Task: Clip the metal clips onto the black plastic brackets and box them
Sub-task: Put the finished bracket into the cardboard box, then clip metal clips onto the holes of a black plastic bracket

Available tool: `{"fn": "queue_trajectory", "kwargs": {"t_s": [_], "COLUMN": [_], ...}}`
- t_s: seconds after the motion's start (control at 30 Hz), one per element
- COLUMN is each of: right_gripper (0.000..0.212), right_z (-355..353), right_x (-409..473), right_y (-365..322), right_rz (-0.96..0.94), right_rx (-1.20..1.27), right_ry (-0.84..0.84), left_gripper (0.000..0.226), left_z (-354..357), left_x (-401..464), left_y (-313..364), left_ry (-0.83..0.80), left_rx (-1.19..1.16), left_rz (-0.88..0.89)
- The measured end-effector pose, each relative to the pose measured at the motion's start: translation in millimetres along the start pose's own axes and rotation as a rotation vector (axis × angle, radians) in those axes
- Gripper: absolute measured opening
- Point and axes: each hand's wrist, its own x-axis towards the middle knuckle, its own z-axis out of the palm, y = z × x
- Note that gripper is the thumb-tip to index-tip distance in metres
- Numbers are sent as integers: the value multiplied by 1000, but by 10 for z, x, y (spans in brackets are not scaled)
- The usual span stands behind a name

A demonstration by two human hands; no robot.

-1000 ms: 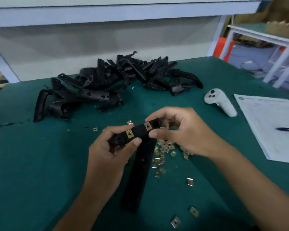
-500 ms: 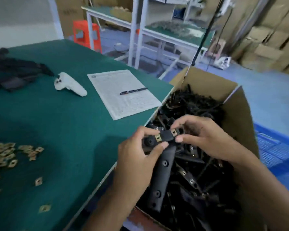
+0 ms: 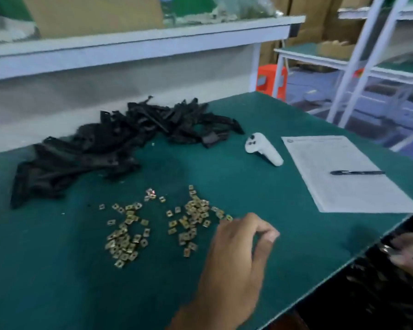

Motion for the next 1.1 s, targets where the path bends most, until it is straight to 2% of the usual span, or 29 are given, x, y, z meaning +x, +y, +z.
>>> {"fn": "queue_trajectory", "kwargs": {"t_s": [0.07, 0.17, 0.2, 0.27, 0.3, 0.37, 0.43, 0.57, 0.67, 0.73, 0.8, 0.83, 0.97, 1.03, 1.1], "right_gripper": [28, 45, 43, 29, 35, 42, 29, 6, 8, 4, 19, 26, 37, 50, 54], "right_z": [273, 857, 1055, 1456, 1641, 1927, 2109, 2238, 2221, 2214, 2292, 2378, 2924, 3203, 3419], "right_x": [404, 931, 1080, 1344, 1420, 1512, 1574, 1663, 1828, 1982, 2161, 2259, 2672, 2877, 3030], "right_y": [-650, -1531, -1728, -1961, -2022, -2140, -2266, -2472, -2642, -2763, -2931, -3043, -3567, -3746, -3811], "right_rz": [23, -155, -251, -356, -347, -360, -388, -432, -457, -440, -417, -428, -430, -322, -212], "right_rx": [15, 23, 26, -94, -154, -200, -168, -175, -162, -173, -188, -193, 9, 107, 195], "right_ry": [-58, -136, -186, -376, -462, -480, -439, -438, -507, -657, -763, -718, -342, -315, -345], "left_gripper": [37, 41, 43, 46, 48, 56, 56, 49, 50, 52, 52, 52, 50, 52, 54], "left_z": [-457, -1078, -1255, -1522, -1601, -1670, -1670, -1660, -1667, -1665, -1666, -1668, -1674, -1677, -1690], "left_x": [-16, -115, -160, -275, -334, -400, -399, -353, -345, -333, -327, -327, -316, -297, -293], "left_y": [-311, -773, -905, -1130, -1227, -1384, -1481, -1530, -1564, -1593, -1615, -1625, -1613, -1606, -1621], "left_ry": [139, 350, 408, 507, 555, 645, 703, 676, 669, 673, 681, 689, 700, 695, 691], "left_rx": [36, 160, 210, 281, 281, 191, 98, 50, 10, 25, 38, 38, 22, 23, 30], "left_rz": [-94, -206, -245, -320, -366, -472, -525, -539, -542, -540, -533, -530, -545, -552, -545]}}
